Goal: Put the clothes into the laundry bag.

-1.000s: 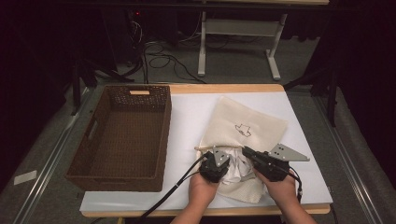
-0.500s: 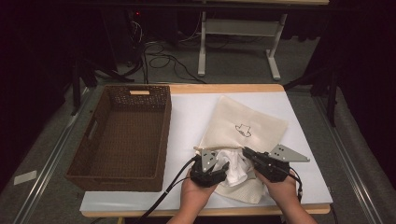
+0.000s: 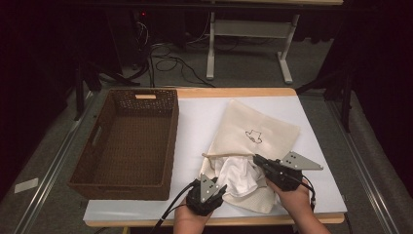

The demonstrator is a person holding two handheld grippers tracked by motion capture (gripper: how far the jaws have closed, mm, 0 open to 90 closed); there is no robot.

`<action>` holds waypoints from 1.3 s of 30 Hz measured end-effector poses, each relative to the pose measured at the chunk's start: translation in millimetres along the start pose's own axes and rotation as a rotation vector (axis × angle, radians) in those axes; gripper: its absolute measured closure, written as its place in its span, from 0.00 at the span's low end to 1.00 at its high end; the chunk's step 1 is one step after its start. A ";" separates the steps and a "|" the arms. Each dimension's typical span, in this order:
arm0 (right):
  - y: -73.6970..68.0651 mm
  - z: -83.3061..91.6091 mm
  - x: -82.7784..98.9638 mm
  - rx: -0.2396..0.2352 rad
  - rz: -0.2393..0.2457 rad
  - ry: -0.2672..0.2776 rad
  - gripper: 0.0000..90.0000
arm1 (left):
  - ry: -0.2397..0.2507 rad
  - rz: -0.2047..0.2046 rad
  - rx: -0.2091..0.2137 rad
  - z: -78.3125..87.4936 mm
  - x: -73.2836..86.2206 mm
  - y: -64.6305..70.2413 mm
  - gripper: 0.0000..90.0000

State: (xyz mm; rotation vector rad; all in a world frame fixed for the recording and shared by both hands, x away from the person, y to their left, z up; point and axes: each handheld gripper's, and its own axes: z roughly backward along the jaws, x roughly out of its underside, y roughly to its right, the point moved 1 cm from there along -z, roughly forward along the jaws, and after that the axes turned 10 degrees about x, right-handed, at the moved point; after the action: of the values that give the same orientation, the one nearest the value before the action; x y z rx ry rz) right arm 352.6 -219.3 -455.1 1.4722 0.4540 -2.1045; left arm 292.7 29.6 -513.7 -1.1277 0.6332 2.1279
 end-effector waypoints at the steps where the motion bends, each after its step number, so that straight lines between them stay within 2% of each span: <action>1: -0.2 -0.2 -0.1 0.001 0.004 0.001 0.99 | -0.019 0.011 0.004 -2.3 2.1 -1.7 0.77; 3: -0.6 -0.4 0.1 0.003 0.005 0.000 0.99 | -0.055 0.049 0.017 -7.9 5.4 -6.1 0.81; 6: -0.2 -0.4 0.6 -0.002 0.008 -0.001 0.99 | -0.076 0.072 0.057 -14.8 6.1 -8.7 0.79; 7: -0.4 -0.4 0.8 0.001 0.003 -0.005 0.99 | -0.097 0.057 0.078 -18.5 5.6 -8.2 0.73; 8: 0.0 -1.0 0.9 -0.004 0.007 -0.003 0.99 | -0.126 0.040 0.078 -22.2 5.5 -6.9 0.65; 9: -0.3 -1.1 1.1 -0.005 0.003 -0.007 0.99 | -0.130 0.014 0.069 -23.8 4.2 -4.2 0.62; 11: -0.9 -1.8 1.5 -0.007 0.007 -0.009 0.99 | -0.143 0.001 0.076 -27.8 1.8 -1.2 0.60; 12: -0.9 -1.9 1.5 -0.005 0.012 -0.009 0.99 | -0.141 -0.017 0.073 -28.8 1.5 0.4 0.65; 13: -1.1 -1.9 1.5 -0.005 0.012 -0.010 0.99 | -0.142 -0.017 0.090 -29.5 0.8 0.7 0.79; 15: -1.1 -1.6 1.3 -0.008 0.010 -0.007 0.99 | -0.144 -0.005 0.101 -31.0 -1.6 0.6 0.96; 22: -0.8 -1.2 1.0 -0.008 0.011 -0.005 0.99 | -0.094 0.012 0.108 -36.1 -15.6 -1.6 0.98; 28: -0.1 -0.7 0.4 -0.005 0.012 -0.004 0.99 | -0.100 -0.001 0.090 -56.3 -32.4 -4.2 0.98; 35: 0.2 0.8 -0.3 -0.011 0.006 0.003 0.99 | -0.062 -0.007 0.062 -74.4 -48.8 -4.4 0.97; 39: 1.3 1.3 -0.6 -0.004 0.006 0.002 0.99 | -0.040 -0.026 0.049 -84.3 -54.1 -3.0 0.97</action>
State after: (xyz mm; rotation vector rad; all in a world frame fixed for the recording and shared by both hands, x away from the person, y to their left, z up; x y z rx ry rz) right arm 352.5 -220.9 -454.1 1.4724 0.4542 -2.0967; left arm 363.5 -41.2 -511.7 -1.0589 0.6455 2.0961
